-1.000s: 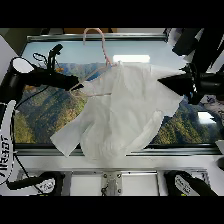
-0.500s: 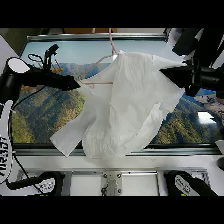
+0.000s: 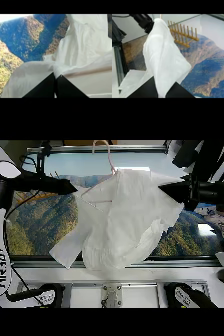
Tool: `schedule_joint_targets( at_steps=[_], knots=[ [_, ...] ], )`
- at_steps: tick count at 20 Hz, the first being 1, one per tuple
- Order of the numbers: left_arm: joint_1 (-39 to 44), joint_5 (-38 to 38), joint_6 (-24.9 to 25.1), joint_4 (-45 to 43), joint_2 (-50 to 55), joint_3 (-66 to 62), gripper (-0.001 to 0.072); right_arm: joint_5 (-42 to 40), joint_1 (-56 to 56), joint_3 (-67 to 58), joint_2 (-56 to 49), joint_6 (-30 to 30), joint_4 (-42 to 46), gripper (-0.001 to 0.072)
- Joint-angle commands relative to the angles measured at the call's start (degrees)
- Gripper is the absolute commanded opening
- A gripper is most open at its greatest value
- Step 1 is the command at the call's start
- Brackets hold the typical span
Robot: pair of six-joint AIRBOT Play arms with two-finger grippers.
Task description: Fold the clothes and pants, and hang the long-sleeved shirts on hangers.
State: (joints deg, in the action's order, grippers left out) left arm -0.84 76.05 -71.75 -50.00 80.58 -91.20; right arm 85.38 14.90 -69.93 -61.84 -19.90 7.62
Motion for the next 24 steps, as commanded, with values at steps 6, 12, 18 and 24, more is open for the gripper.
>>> schedule_joint_targets(
  at_steps=[6, 12, 18, 24],
  knots=[
    [6.4, 2.7, -5.6, -9.7, -5.1, -11.4, 0.0012, 4.9, -0.1, 6.8, 0.0, 7.4, -6.3, 0.0005],
    [12.6, 3.1, -11.8, -14.4, -13.2, -11.3, 0.0012, 3.1, -0.5, 23.8, 0.0, 23.8, -22.0, 0.0004],
    [27.0, 2.0, -20.7, -28.7, -18.0, -11.3, 0.0012, 2.9, -7.1, 27.1, -1.5, 28.8, -26.4, 0.0005],
    [38.4, 2.2, -24.7, -33.0, -17.9, -11.3, 0.0012, -1.4, -14.9, 27.1, -2.7, 30.6, -33.8, 0.0005]
  ],
)
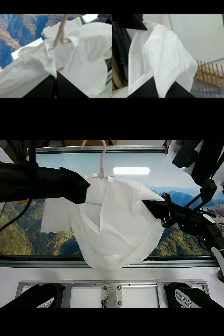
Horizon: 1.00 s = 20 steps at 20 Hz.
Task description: Fold the clothes and pants, and hang the long-sleeved shirts on hangers.
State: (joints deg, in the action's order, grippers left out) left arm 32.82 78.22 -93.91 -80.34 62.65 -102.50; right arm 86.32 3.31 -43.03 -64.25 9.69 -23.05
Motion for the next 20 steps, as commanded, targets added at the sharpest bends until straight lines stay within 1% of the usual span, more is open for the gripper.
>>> schedule_joint_targets(
  at_steps=[1, 11, 12, 13, 14, 18, 20],
  knots=[
    [5.4, -0.3, -2.6, -2.7, 0.2, 0.0, 0.0012, -2.3, -4.1, 0.2, -0.3, 1.0, -3.2, 0.0005],
    [5.8, -0.1, -3.2, -2.5, 0.3, 0.0, 0.0017, -2.4, -6.0, 0.1, -0.2, 1.0, -4.2, 0.0004],
    [5.8, -0.2, -3.2, -2.5, 0.2, 0.0, 0.0176, -2.4, -6.0, 0.1, -0.2, 1.0, -4.2, 0.0005],
    [5.8, -0.2, -3.2, -2.4, 0.1, 0.0, 0.0446, -2.4, -6.0, 0.1, -0.2, 1.0, -4.2, 0.0005],
    [5.8, -0.2, -3.2, -2.4, -0.2, 0.0, 0.0528, -2.4, -6.0, 0.1, -0.2, 1.0, -4.2, 0.0005],
    [5.3, -0.8, -3.5, -2.5, -2.8, 0.0, 0.0529, -2.4, -6.0, 0.1, -0.2, 1.0, -4.2, 0.0005],
    [3.9, -0.9, -4.7, -2.5, -4.9, 0.0, 0.0529, -2.4, -6.0, 0.1, -0.2, 1.0, -4.2, 0.0005]
  ],
)
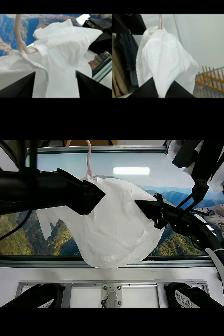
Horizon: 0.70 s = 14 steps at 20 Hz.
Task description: Fold the clothes and pants, and hang the long-sleeved shirts on hangers.
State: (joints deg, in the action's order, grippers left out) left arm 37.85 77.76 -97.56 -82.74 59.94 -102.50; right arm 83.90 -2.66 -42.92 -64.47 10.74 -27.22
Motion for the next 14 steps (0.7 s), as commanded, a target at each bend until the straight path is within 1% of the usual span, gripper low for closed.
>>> schedule_joint_targets(
  at_steps=[1, 4, 5, 6, 7, 8, 9, 11, 14],
  knots=[
    [-1.9, -0.4, -1.6, -0.1, -3.3, 0.0, 0.0528, 0.0, 0.0, 0.0, 0.0, 0.0, -0.2, 0.0005],
    [-5.2, -0.8, -2.4, -0.1, -6.6, 0.0, 0.0527, 0.1, 0.1, 0.0, 0.1, 0.0, -4.5, 0.0004],
    [-6.4, -0.9, -2.4, -0.1, -7.4, 0.0, 0.0461, 0.1, 0.2, -0.1, 0.1, 0.8, -6.4, 0.0005],
    [-7.5, -1.0, -2.4, -0.1, -8.2, 0.0, 0.0349, 0.0, 0.6, -0.9, 0.3, 1.4, -6.9, 0.0004],
    [-8.3, -1.0, -2.4, -0.1, -8.7, 0.0, 0.0284, -0.7, 1.6, -2.0, 0.6, 1.3, -6.9, 0.0005],
    [-9.0, -1.0, -2.4, -0.1, -9.0, 0.0, 0.0173, -1.6, 2.8, -3.6, 1.1, 1.3, -6.9, 0.0005],
    [-9.5, -1.0, -2.3, -0.1, -9.2, 0.0, 0.0009, -2.5, 4.6, -5.5, 1.8, 1.0, -6.9, 0.0005],
    [-9.6, -1.0, -2.3, -0.1, -8.8, 0.0, 0.0015, -6.4, 9.7, -9.6, 3.6, -1.8, -5.7, 0.0005],
    [-8.5, -1.0, -2.3, -0.1, -6.6, 0.0, 0.0014, -11.0, 20.4, -15.7, 7.2, -5.0, -1.8, 0.0005]
  ],
)
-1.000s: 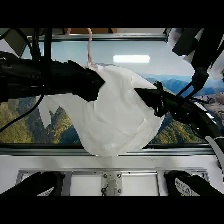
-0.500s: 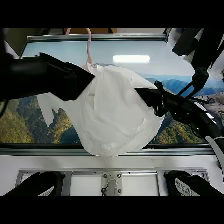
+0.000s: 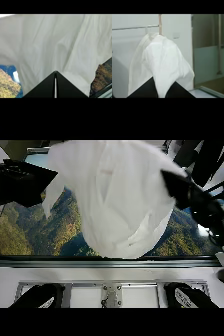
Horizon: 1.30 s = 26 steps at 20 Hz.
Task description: Fold the clothes and pants, and hang the long-sleeved shirts on hangers.
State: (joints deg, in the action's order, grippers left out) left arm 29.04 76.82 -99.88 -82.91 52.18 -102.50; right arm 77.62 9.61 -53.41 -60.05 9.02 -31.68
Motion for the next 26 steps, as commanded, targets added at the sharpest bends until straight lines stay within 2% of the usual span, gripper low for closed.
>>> schedule_joint_targets(
  at_steps=[1, 5, 8, 11, 18, 20, 26],
  knots=[
    [1.0, 0.0, 0.0, 0.0, 2.1, 0.0, 0.0014, -5.4, 12.5, -6.8, 4.0, -3.7, 2.9, 0.0005],
    [3.3, -0.3, 1.6, 0.0, 6.6, 0.0, 0.0014, -13.9, 29.7, -10.6, 9.4, -7.3, 6.0, 0.0005],
    [4.0, -0.8, 2.2, 0.1, 9.3, 0.0, 0.0014, -22.0, 40.3, -10.6, 13.2, -7.3, 6.1, 0.0005],
    [3.9, -1.0, 3.7, 0.0, 10.8, 0.0, 0.0014, -34.9, 47.5, -10.8, 16.0, -7.3, 7.3, 0.0004],
    [0.3, -1.9, 5.2, 0.1, 11.1, 0.0, 0.0014, -64.0, 51.9, -18.6, 15.8, -7.4, 22.7, 0.0005],
    [-1.1, -1.9, 5.2, 0.1, 11.1, 0.0, 0.0014, -68.1, 51.9, -21.9, 14.4, -7.3, 25.4, 0.0004],
    [-2.2, -1.8, 6.5, 0.1, 11.1, 0.0, 0.0014, -75.7, 52.0, -30.1, 10.1, -7.3, 25.7, 0.0005]
  ],
)
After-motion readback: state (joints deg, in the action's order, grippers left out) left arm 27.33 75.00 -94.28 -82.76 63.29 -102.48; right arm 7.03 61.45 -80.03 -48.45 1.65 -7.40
